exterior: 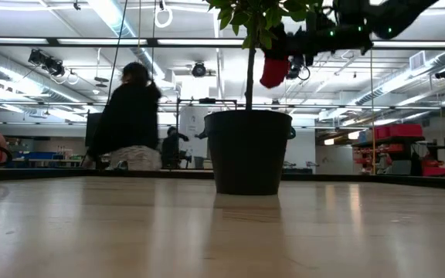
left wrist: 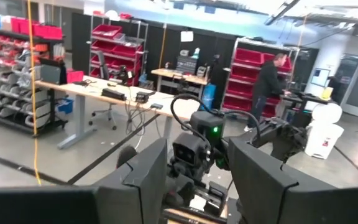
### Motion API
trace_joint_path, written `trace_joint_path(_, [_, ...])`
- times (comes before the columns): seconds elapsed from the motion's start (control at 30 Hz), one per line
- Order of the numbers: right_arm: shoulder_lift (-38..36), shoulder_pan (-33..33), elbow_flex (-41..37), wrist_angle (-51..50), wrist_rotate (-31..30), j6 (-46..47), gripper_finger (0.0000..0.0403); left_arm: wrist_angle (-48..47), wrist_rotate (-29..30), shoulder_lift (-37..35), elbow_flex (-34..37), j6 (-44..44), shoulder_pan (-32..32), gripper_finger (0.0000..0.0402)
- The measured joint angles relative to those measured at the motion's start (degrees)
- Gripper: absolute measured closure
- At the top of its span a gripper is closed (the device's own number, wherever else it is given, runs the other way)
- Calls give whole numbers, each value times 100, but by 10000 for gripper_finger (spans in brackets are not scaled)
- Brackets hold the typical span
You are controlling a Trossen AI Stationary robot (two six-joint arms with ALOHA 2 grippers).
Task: Pick & Place Garden tools in Gardening bag
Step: Put the black red gloves into the gardening bag
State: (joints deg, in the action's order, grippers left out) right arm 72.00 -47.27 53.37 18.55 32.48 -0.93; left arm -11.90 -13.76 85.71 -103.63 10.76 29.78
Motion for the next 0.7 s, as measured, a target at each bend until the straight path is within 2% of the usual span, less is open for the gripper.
trace_joint_path(0.13, [262, -6, -345, 433, 262, 227, 372, -111, 64, 0, 0, 14, 0, 225])
trace_joint_path(0.3, [718, 129, -394, 979, 607, 497, 372, -103, 68, 0, 0, 18, 0, 225])
trace_joint_path(0.7, [1201, 475, -394, 1443, 615, 605, 372, -101, 116, 0, 0, 8, 0, 225])
